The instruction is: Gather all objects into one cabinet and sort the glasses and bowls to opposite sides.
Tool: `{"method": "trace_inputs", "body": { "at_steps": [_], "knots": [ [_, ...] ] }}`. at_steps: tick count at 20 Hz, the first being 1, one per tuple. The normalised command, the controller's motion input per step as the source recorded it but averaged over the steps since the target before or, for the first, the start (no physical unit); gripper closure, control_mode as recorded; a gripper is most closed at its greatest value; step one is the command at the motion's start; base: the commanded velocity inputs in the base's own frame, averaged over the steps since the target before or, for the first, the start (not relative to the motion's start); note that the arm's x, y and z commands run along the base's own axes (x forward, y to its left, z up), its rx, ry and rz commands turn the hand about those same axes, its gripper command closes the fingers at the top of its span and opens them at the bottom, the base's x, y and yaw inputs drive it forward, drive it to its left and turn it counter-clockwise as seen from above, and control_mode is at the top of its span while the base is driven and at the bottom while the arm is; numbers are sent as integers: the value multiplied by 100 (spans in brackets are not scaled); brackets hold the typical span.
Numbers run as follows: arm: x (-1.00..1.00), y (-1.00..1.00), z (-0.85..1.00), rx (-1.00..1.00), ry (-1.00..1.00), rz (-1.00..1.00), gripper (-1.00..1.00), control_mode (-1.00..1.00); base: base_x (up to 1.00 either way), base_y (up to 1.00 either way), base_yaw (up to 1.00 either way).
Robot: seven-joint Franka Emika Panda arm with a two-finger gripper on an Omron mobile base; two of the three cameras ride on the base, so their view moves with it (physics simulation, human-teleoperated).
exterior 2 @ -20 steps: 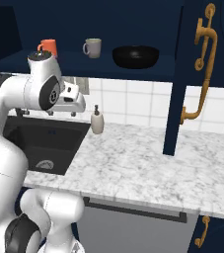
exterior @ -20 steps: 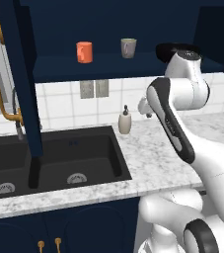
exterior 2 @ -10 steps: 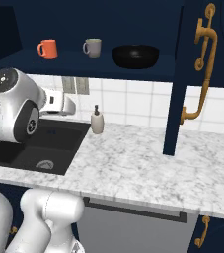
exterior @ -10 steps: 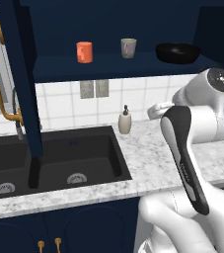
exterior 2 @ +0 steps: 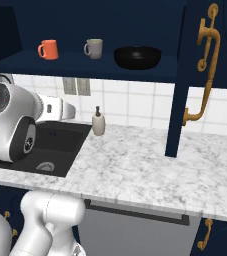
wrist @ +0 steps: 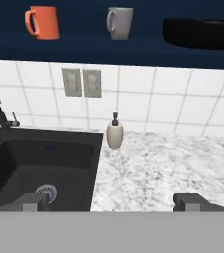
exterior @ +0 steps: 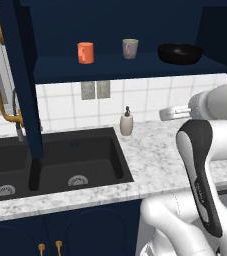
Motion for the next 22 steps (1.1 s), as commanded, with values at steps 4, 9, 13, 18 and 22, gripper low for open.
{"method": "trace_inputs", "body": {
  "at_steps": [4,9,13,18,22],
  "knots": [
    [-40,0,11,0,-19,0,-100,-100,0,0,0],
    [-30,0,2,0,-11,0,-100,-100,0,0,0],
    [-36,0,1,0,-14,0,-100,-100,0,0,0],
    [0,0,0,0,0,0,-100,100,-6,0,0],
    [0,0,0,0,0,0,-100,100,-42,-5,-1]
  ]
}}
